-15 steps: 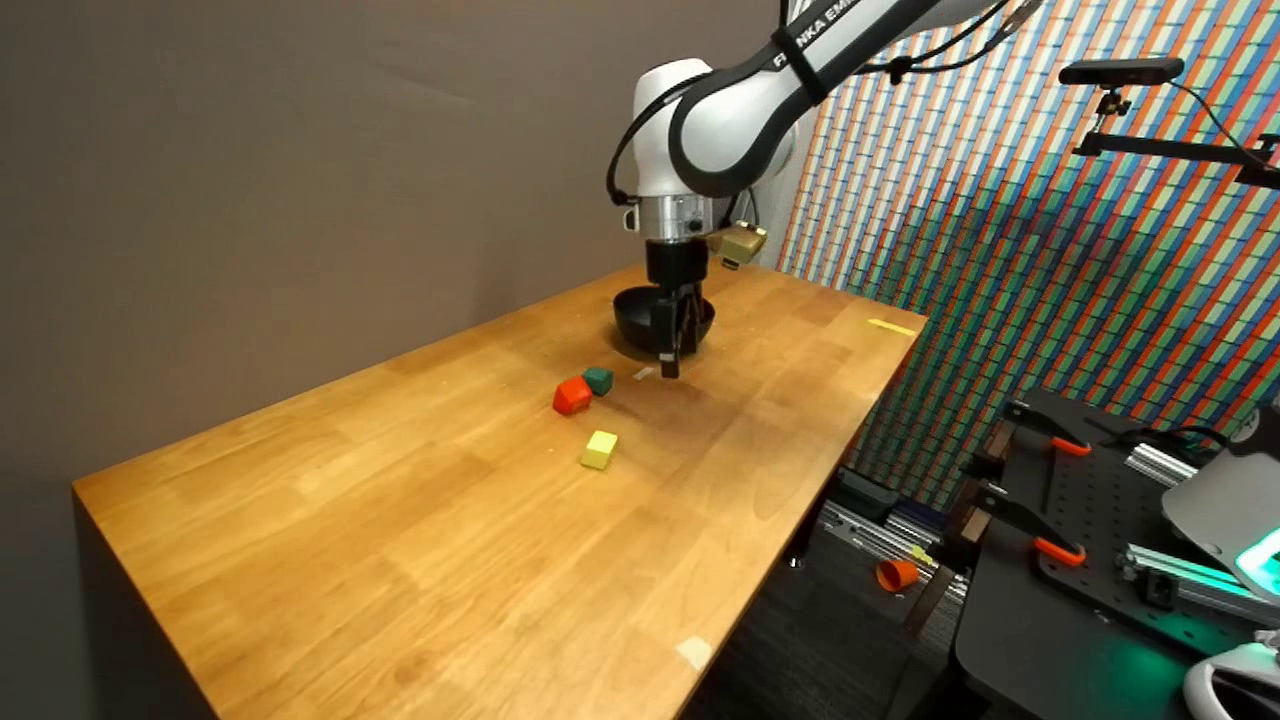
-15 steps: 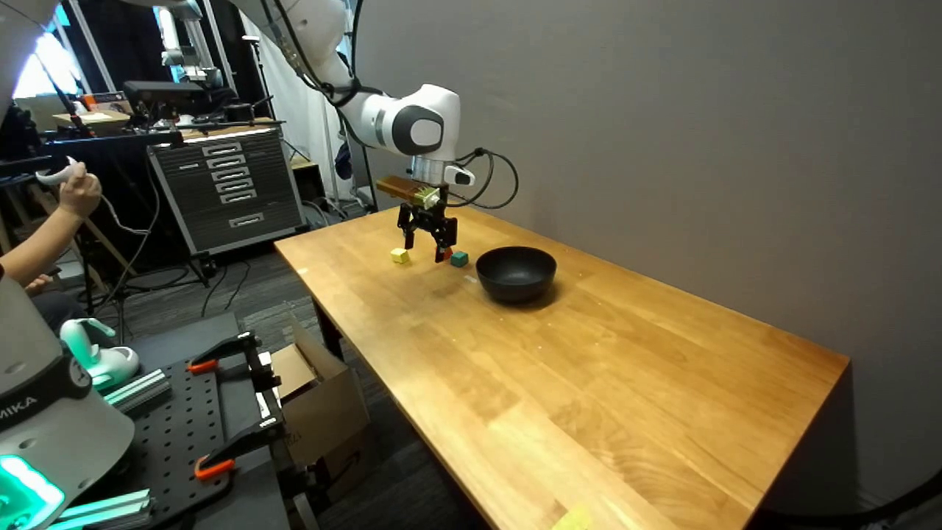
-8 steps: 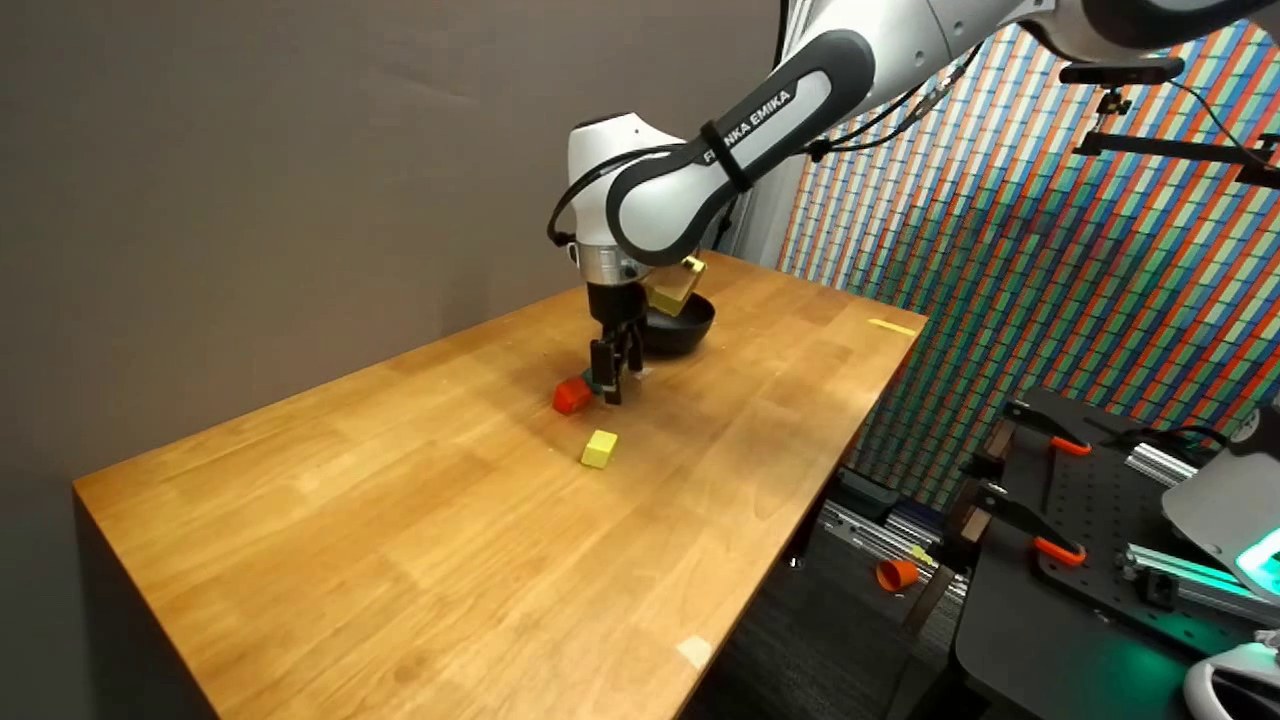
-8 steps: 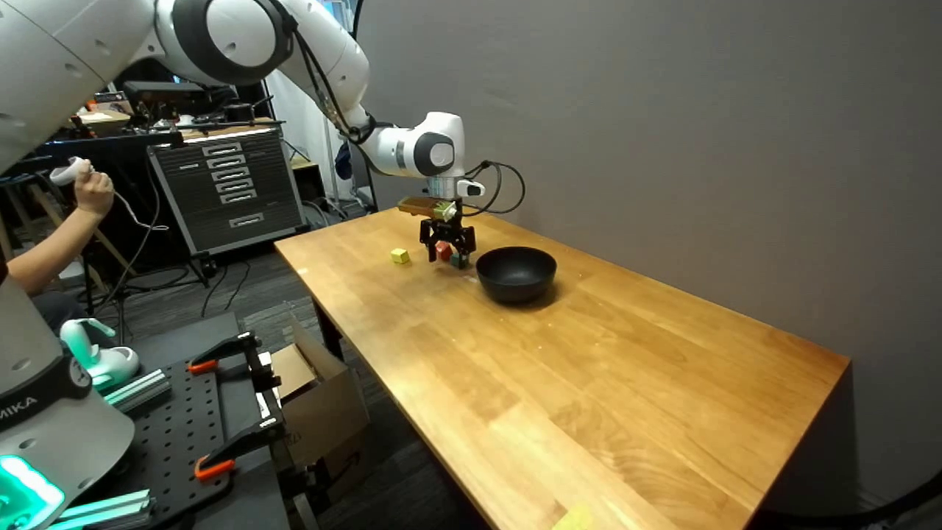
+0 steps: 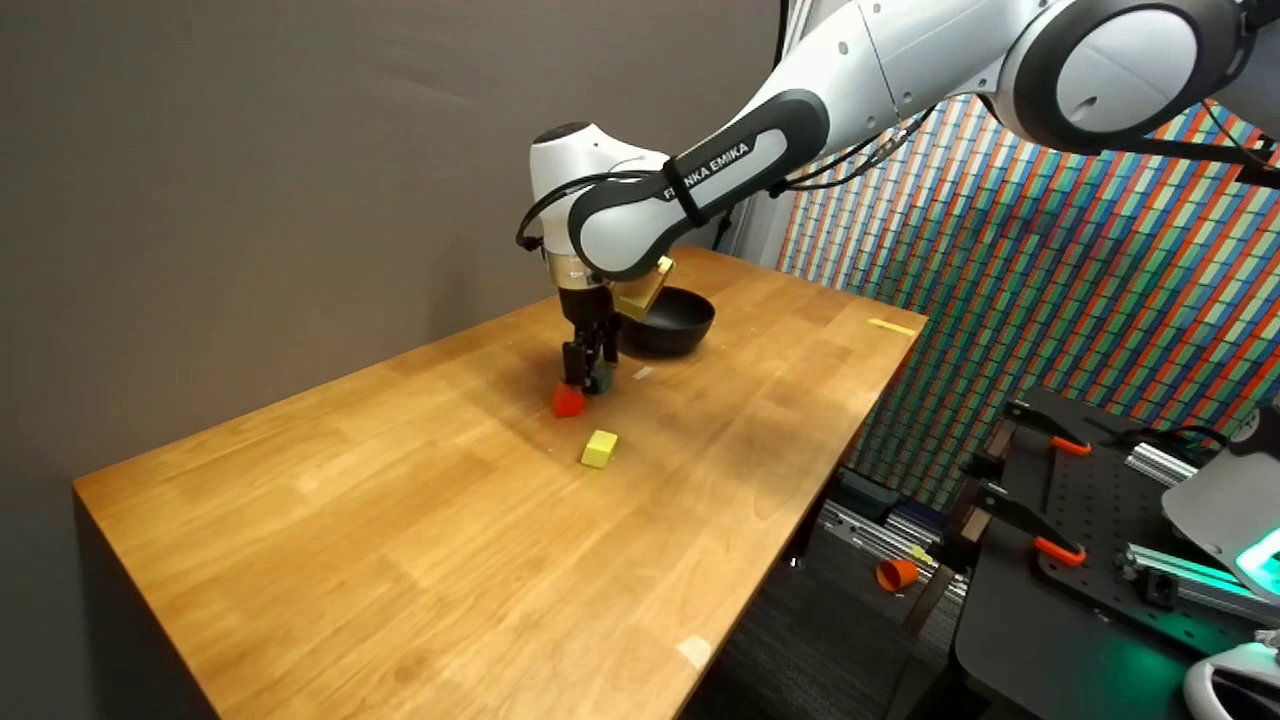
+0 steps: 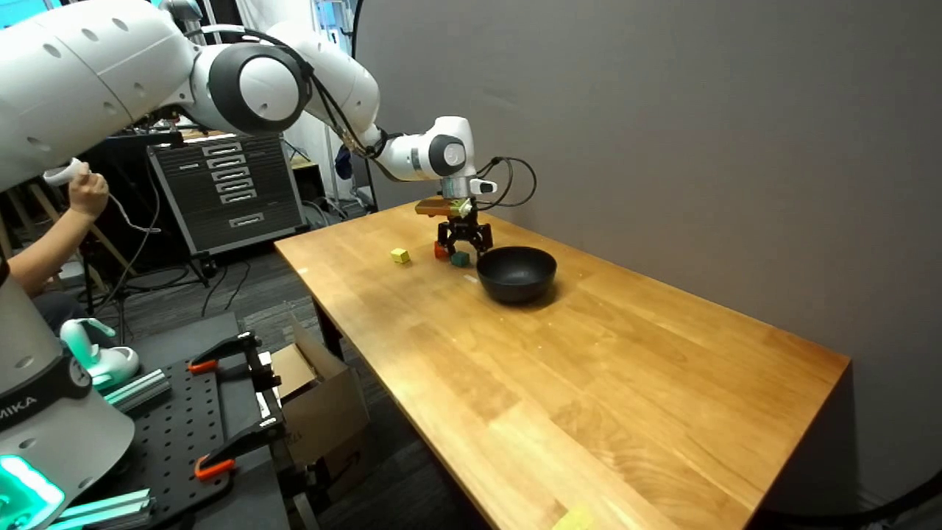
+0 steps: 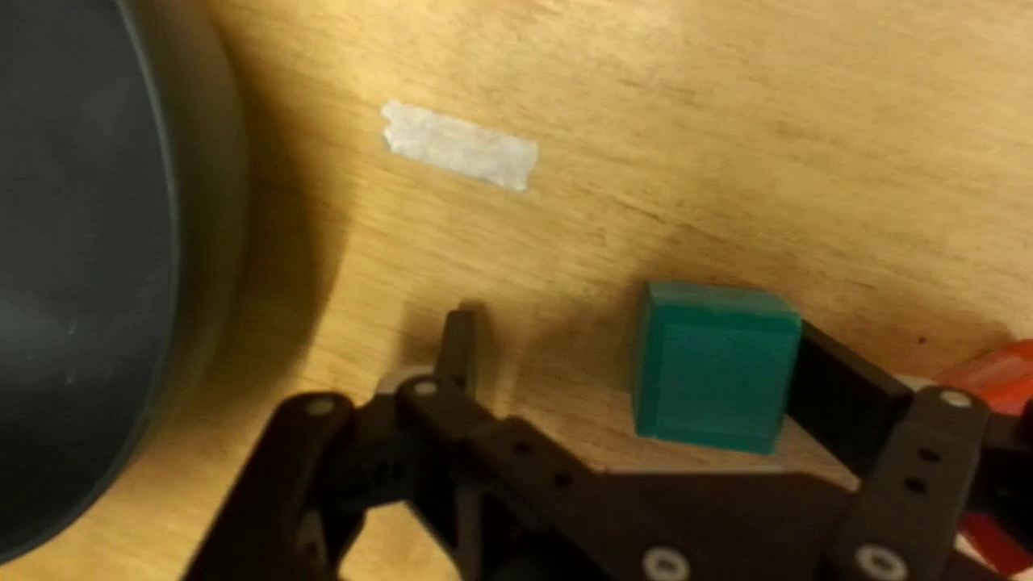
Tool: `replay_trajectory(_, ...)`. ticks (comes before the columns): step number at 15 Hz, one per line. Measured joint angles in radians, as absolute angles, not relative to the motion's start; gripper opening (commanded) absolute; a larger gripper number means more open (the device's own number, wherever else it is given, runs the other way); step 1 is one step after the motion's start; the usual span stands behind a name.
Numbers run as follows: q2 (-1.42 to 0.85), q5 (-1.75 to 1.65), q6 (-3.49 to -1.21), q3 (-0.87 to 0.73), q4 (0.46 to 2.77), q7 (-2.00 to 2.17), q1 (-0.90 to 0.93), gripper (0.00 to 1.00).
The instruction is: Put the green and orange blocks in the bowl
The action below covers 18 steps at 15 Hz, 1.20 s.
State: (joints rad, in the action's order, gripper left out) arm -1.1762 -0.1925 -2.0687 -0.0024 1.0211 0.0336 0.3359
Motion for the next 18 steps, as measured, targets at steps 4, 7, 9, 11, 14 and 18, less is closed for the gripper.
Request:
replay_trajectory(4, -1.233, -0.192, -1.982, 0.002, 0.897, 0.033, 0.338, 0.26)
replay_trajectory(7, -1.236, -0.19, -1.921, 0.005, 0.864, 0.033, 0.338, 0.16)
replay_trajectory(9, -1.216, -0.192, -1.877, -0.003, 0.864, 0.033, 0.338, 0.13)
replay_trajectory(11, -1.173, -0.204, -1.838, -0.028, 0.876, 0.041, 0.34, 0.13)
replay_trajectory(14, -1.082, -0.269, -1.824, -0.098, 0.922, 0.09, 0.349, 0.13)
replay_trajectory(18, -0.991, -0.303, -1.824, -0.184, 1.022, 0.148, 0.339, 0.78)
